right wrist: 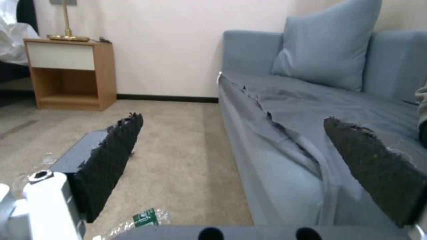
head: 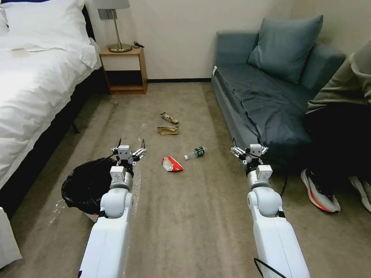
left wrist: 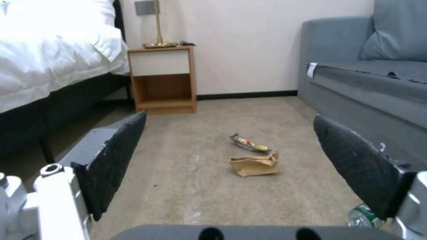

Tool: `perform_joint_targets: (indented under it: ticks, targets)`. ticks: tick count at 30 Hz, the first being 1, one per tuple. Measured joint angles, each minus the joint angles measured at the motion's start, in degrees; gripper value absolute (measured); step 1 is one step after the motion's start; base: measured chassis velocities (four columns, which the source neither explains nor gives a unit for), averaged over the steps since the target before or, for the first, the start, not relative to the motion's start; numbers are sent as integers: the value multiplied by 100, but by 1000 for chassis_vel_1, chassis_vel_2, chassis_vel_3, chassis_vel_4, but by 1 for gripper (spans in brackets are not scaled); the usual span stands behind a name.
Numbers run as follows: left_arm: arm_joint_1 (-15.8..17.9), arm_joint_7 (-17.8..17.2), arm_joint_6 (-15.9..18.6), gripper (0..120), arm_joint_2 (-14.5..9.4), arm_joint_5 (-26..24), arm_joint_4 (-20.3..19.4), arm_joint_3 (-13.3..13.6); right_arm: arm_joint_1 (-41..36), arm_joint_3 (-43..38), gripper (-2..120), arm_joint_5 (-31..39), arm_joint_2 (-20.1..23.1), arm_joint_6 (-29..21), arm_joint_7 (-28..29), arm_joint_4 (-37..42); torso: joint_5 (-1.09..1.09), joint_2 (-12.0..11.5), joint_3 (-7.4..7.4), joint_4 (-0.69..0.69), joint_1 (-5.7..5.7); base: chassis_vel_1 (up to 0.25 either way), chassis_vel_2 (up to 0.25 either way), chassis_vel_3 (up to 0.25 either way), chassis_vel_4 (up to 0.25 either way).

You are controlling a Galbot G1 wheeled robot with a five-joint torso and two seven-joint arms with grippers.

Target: Pick up the trash bin, then pick up the garbage on the floor and place it into the trash bin.

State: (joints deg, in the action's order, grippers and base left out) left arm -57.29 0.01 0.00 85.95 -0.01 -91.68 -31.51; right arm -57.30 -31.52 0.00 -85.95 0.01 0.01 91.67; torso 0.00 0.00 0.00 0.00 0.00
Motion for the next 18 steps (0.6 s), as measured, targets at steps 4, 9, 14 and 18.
perform_joint_targets:
  ticks: [4, 9, 14, 18]
  targets:
    - [0, 0, 0, 100, 0, 0, 0, 0, 0, 0, 100, 0, 0, 0, 0, 0, 0, 0, 0, 0, 0, 0, 0, 0, 0]
    - [0, 0, 0, 100, 0, 0, 0, 0, 0, 0, 100, 0, 0, 0, 0, 0, 0, 0, 0, 0, 0, 0, 0, 0, 0]
    - [0, 0, 0, 100, 0, 0, 0, 0, 0, 0, 100, 0, 0, 0, 0, 0, 0, 0, 0, 0, 0, 0, 0, 0, 0]
    - [0, 0, 0, 100, 0, 0, 0, 0, 0, 0, 100, 0, 0, 0, 0, 1, 0, 0, 0, 0, 0, 0, 0, 0, 0]
